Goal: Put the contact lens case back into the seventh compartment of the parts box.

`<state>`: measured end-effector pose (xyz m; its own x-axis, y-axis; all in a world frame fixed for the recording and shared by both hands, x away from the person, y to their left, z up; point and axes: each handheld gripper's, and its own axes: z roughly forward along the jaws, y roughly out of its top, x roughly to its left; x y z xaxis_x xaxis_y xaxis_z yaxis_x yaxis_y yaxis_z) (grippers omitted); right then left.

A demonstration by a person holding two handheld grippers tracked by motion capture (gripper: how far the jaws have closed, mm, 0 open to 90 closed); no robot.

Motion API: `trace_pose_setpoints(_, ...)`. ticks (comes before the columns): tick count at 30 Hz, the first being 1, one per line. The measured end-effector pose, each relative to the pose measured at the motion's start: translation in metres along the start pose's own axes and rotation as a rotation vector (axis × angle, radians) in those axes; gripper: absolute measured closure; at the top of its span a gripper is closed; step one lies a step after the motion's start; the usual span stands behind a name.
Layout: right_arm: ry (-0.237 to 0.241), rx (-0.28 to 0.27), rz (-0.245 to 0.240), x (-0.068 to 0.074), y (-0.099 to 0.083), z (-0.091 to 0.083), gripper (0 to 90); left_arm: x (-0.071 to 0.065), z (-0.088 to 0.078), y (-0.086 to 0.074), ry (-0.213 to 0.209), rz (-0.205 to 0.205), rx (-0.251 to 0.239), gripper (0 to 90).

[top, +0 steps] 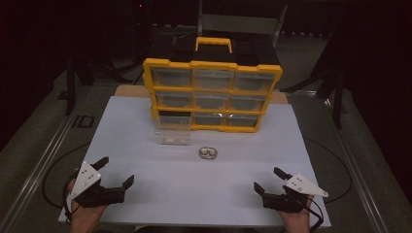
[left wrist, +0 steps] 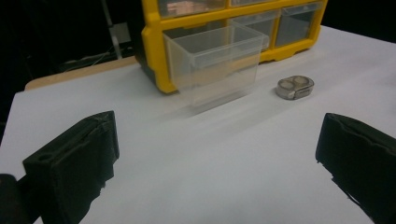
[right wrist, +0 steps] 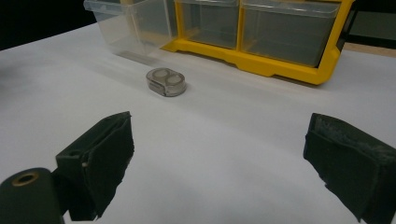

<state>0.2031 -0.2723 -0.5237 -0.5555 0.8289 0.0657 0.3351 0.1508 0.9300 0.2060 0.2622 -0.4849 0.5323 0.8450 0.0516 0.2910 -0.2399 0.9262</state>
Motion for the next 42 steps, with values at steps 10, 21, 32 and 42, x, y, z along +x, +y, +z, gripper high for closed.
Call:
trace_pose_setpoints(10,-0.002,-0.001,0.007,-0.001,0.0,0.001,8.3,-0.01,0.017,0.018,-0.071,0.035,-0.009,0.5)
trace_pose_setpoints(21,0.0,-0.001,0.009,-0.001,0.0,0.001,8.3,-0.019,0.03,0.027,-0.118,0.054,-0.013,0.5)
trace_pose_setpoints(32,0.004,-0.001,0.014,-0.001,0.0,0.001,8.3,-0.024,0.037,0.036,-0.149,0.067,-0.025,0.5)
trace_pose_setpoints(42,0.003,0.001,0.012,-0.001,0.0,0.001,8.3,-0.035,0.05,0.045,-0.185,0.105,-0.021,0.8)
